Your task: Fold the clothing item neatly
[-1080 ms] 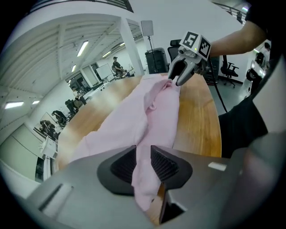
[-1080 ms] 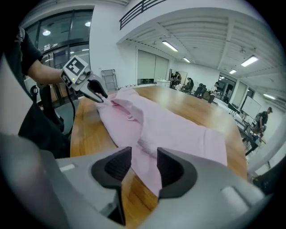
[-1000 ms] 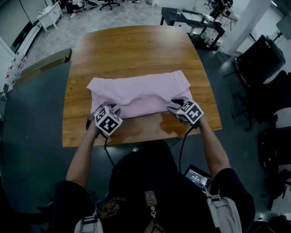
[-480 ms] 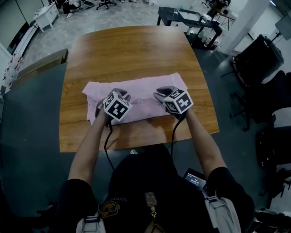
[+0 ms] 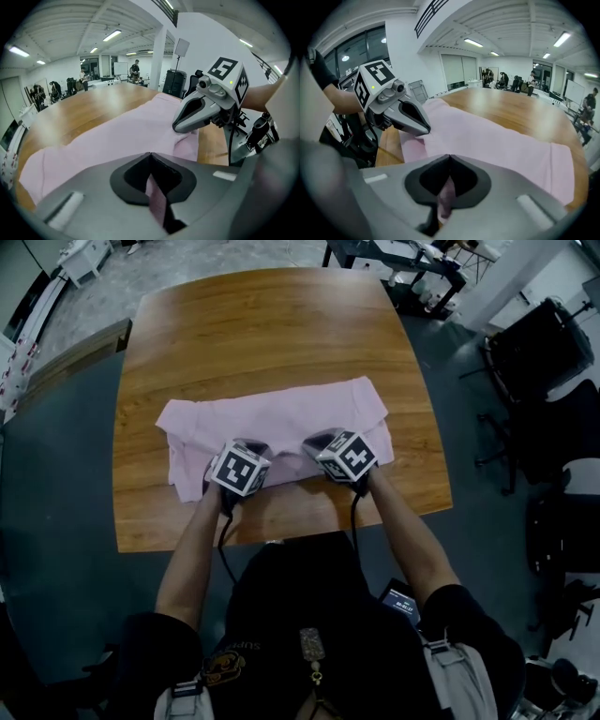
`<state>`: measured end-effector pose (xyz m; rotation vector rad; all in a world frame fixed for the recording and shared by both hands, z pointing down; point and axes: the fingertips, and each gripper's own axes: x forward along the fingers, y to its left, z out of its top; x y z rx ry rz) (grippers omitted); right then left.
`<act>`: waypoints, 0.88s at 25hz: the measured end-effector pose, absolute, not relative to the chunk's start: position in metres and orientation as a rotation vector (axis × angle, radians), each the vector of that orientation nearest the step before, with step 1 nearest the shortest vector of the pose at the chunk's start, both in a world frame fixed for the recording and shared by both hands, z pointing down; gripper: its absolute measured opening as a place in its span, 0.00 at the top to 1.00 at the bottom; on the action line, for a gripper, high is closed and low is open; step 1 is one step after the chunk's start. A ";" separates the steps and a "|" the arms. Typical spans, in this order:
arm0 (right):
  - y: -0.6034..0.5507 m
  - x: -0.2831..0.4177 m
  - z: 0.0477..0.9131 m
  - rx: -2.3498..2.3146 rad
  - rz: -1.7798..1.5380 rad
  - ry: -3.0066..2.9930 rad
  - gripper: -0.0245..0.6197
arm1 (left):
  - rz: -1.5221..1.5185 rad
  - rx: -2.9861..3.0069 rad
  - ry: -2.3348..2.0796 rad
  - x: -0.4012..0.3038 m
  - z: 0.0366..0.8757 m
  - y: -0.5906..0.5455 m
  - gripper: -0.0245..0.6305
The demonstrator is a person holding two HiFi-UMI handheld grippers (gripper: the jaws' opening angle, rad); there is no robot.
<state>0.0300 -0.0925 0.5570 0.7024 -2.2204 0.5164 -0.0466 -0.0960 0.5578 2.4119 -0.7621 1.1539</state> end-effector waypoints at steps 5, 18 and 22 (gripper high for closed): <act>-0.074 0.033 0.574 0.655 0.384 -2.173 0.96 | 1.227 2.368 -0.781 -0.053 0.580 -0.069 0.95; -0.179 0.140 0.509 1.096 0.442 -2.222 0.90 | 0.953 2.127 -1.500 -0.226 0.506 -0.199 0.82; -0.218 0.189 0.516 1.212 0.508 -2.139 0.78 | 0.945 1.977 -1.538 -0.272 0.524 -0.230 0.68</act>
